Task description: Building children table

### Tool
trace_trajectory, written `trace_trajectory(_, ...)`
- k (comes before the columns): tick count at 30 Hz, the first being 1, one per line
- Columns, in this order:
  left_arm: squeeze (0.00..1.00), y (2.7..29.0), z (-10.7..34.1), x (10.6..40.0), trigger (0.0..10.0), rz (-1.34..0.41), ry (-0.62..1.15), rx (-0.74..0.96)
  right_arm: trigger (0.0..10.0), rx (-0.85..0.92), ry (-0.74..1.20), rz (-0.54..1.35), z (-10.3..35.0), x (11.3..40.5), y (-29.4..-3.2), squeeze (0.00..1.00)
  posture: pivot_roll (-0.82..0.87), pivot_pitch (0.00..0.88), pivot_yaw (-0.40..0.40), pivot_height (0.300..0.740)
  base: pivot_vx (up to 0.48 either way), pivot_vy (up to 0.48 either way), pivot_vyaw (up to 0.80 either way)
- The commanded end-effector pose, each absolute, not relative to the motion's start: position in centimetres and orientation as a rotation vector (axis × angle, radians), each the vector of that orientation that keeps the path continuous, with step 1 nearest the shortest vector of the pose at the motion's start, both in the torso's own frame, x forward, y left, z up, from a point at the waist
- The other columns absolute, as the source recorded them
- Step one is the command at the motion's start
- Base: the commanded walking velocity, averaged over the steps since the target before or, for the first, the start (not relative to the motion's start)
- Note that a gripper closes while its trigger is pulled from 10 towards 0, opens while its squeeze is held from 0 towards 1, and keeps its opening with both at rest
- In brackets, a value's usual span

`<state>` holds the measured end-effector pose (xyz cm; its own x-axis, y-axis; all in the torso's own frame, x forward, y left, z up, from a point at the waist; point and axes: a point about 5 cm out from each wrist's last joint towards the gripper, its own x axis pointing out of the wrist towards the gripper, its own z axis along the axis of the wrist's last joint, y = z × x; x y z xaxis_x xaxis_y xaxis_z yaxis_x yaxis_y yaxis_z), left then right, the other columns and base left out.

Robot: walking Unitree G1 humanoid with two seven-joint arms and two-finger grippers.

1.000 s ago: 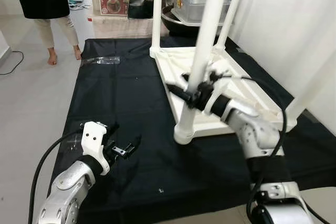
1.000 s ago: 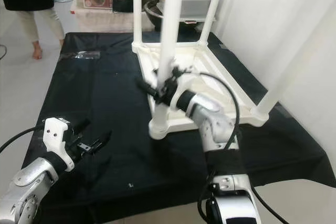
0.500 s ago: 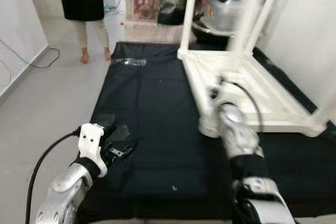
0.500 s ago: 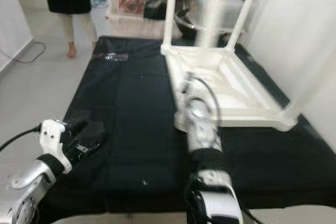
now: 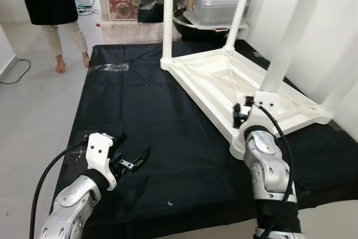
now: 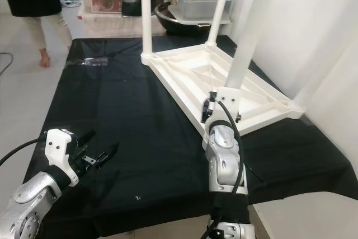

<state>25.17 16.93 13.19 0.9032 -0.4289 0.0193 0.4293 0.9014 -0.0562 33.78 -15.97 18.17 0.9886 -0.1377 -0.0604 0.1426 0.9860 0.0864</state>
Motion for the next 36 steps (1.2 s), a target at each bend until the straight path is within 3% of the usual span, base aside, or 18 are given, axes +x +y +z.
trace_trajectory(1, 0.0, 17.1, 13.2, 25.2, 10.0, -0.445, 0.001, -0.064, 10.0, 0.125, -0.022, -0.03, 20.1, 34.5, -14.5, 0.0, 0.05, 0.0, -0.085, 0.74, 0.0, 0.0, 0.0)
trace_trajectory(4, 0.0, 17.3, 13.1, 25.2, 10.0, -0.434, -0.002, -0.065, 10.0, 0.194, -0.093, 0.237, 22.9, 35.8, -14.1, 0.0, 0.07, 0.0, -0.091, 0.74, 0.0, 0.0, 0.0)
trace_trajectory(5, 0.0, 17.3, 13.1, 25.2, 10.0, -0.434, -0.002, -0.065, 10.0, 0.194, -0.093, 0.237, 22.9, 35.8, -14.1, 0.0, 0.07, 0.0, -0.091, 0.74, 0.0, 0.0, 0.0)
trace_trajectory(6, 0.0, 17.3, 13.1, 25.2, 10.0, -0.433, -0.002, -0.065, 10.0, 0.206, -0.121, 0.428, 23.7, 35.8, -13.5, 0.0, 0.07, 0.0, -0.09, 0.74, 0.0, 0.0, 0.0)
trace_trajectory(8, 0.0, 17.3, 13.1, 25.2, 10.0, -0.433, -0.002, -0.065, 10.0, 0.206, -0.121, 0.428, 23.7, 35.8, -13.5, 0.0, 0.07, 0.0, -0.09, 0.74, 0.0, 0.0, 0.0)
trace_trajectory(9, 0.0, 17.3, 13.1, 25.3, 10.0, -0.439, 0.001, -0.065, 10.0, 0.202, -0.122, 0.604, 23.9, 35.4, -12.9, 0.0, 0.08, 0.0, -0.094, 0.74, 0.0, 0.0, 0.0)
trace_trajectory(11, 0.0, 17.3, 13.1, 25.3, 10.0, -0.439, 0.001, -0.065, 10.0, 0.202, -0.122, 0.604, 23.9, 35.4, -12.9, 0.0, 0.08, 0.0, -0.094, 0.74, 0.0, 0.0, 0.0)
trace_trajectory(12, 0.0, 17.2, 13.0, 25.4, 10.0, -0.444, 0.003, -0.065, 10.0, 0.153, -0.086, 0.781, 22.7, 34.7, -11.6, 0.0, 0.09, 0.0, -0.108, 0.74, 0.0, 0.0, 0.0)
trace_trajectory(16, 0.0, 17.0, 13.0, 25.3, 10.0, -0.442, 0.001, -0.068, 9.5, 0.048, 0.021, 0.892, 19.3, 34.1, -9.4, 0.0, 0.1, 0.0, -0.116, 0.74, 0.0, 0.0, 0.0)
trace_trajectory(17, 0.0, 17.0, 13.0, 25.3, 10.0, -0.439, 0.0, -0.07, 3.2, 0.019, 0.066, 0.846, 18.1, 34.5, -8.9, 0.0, 0.1, 0.0, -0.115, 0.74, 0.0, 0.0, 0.0)
trace_trajectory(19, 0.0, 17.0, 13.0, 25.3, 10.0, -0.439, 0.0, -0.07, 3.2, 0.019, 0.066, 0.846, 18.1, 34.5, -8.9, 0.0, 0.1, 0.0, -0.115, 0.74, 0.0, 0.0, 0.0)
trace_trajectory(20, 0.0, 17.0, 12.9, 25.2, 10.0, -0.438, 0.0, -0.07, 0.0, 0.008, 0.118, 0.736, 17.2, 35.4, -9.1, 0.0, 0.09, 0.0, -0.112, 0.74, 0.0, 0.0, 0.0)
trace_trajectory(22, 0.0, 17.0, 12.9, 25.2, 10.0, -0.438, 0.0, -0.07, 0.0, 0.008, 0.118, 0.736, 17.2, 35.4, -9.1, 0.0, 0.09, 0.0, -0.112, 0.74, 0.0, 0.0, 0.0)
trace_trajectory(23, 0.0, 17.0, 12.9, 25.1, 10.0, -0.445, 0.002, -0.071, 0.0, 0.013, 0.251, 0.049, 14.9, 37.3, -14.2, 0.0, 0.08, 0.0, -0.108, 0.74, 0.0, 0.0, 0.0)
trace_trajectory(24, 0.0, 16.9, 13.0, 25.1, 10.0, -0.448, 0.002, -0.071, 0.0, 0.013, 0.298, -0.201, 14.1, 37.0, -16.4, 0.0, 0.08, 0.0, -0.108, 0.74, 0.0, 0.0, 0.0)
trace_trajectory(25, 0.0, 16.9, 13.0, 25.1, 10.0, -0.448, 0.002, -0.071, 0.0, 0.013, 0.298, -0.201, 14.1, 37.0, -16.4, 0.0, 0.08, 0.0, -0.108, 0.74, 0.0, 0.0, 0.0)
trace_trajectory(26, 0.0, 16.9, 13.0, 25.0, 10.0, -0.449, 0.002, -0.071, 0.0, 0.006, 0.324, -0.358, 13.6, 36.4, -18.0, 0.0, 0.08, 0.0, -0.109, 0.74, 0.0, 0.0, 0.0)
trace_trajectory(36, 0.0, 16.7, 13.0, 25.0, 10.0, -0.444, -0.003, -0.074, 0.0, -0.066, 0.308, -0.505, 12.9, 31.8, -20.1, 0.0, 0.05, 0.0, -0.106, 0.74, 0.0, 0.0, 0.0)
